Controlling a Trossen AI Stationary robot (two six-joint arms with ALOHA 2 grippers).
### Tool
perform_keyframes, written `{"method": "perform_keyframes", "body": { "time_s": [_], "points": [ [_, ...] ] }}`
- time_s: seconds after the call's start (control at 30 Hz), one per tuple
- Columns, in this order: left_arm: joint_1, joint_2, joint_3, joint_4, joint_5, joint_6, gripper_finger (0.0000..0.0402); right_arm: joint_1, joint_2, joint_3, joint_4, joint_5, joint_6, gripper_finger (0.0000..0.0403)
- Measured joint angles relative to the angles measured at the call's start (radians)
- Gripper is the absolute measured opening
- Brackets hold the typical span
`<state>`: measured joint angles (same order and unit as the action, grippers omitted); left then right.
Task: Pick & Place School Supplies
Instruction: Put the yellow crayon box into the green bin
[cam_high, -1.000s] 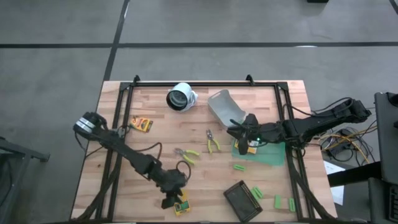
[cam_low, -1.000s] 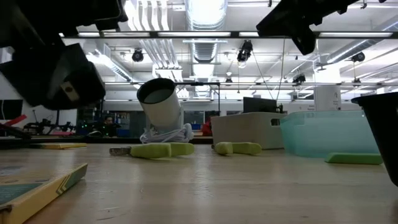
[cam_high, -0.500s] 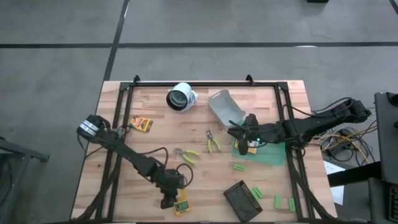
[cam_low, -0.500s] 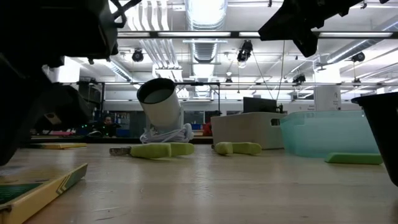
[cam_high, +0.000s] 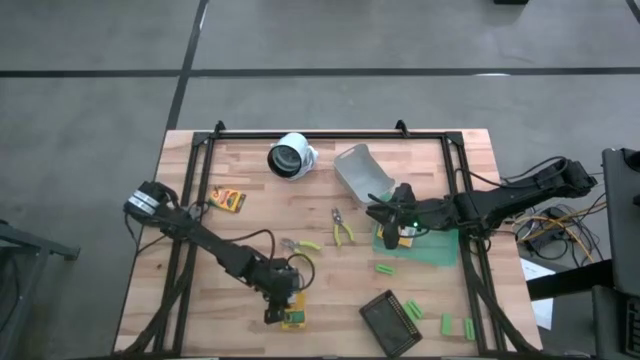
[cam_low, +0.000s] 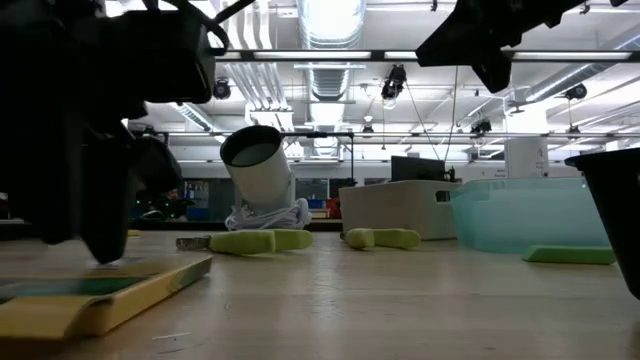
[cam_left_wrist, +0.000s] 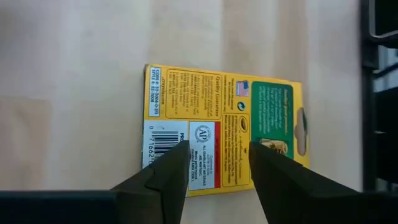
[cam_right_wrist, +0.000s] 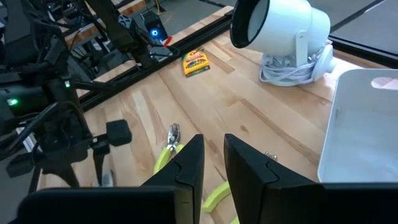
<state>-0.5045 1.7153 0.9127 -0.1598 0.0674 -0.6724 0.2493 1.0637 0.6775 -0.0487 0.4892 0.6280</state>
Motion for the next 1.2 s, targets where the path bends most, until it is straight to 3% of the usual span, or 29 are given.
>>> {"method": "perform_keyframes", "body": {
  "time_s": [0.5,0.63,0.97,1.2],
  "points": [
    [0.101,-0.033,-0.001,-0.167,-0.083,0.246,0.0174,0.000,0.000,-0.037,0.002,0.000,0.000,0.0060],
    [0.139,-0.075,-0.005,-0.274,-0.155,0.271,0.0174,0.000,0.000,-0.044,0.001,0.001,0.000,0.0059],
    [0.180,-0.188,-0.002,-0.366,-0.184,0.270,0.0174,-0.001,0.000,-0.046,0.001,0.002,0.000,0.0059],
    [0.158,-0.306,0.029,-0.460,-0.162,0.092,0.0174,-0.001,0.000,-0.046,0.000,0.003,0.000,0.0061]
  ]
}}
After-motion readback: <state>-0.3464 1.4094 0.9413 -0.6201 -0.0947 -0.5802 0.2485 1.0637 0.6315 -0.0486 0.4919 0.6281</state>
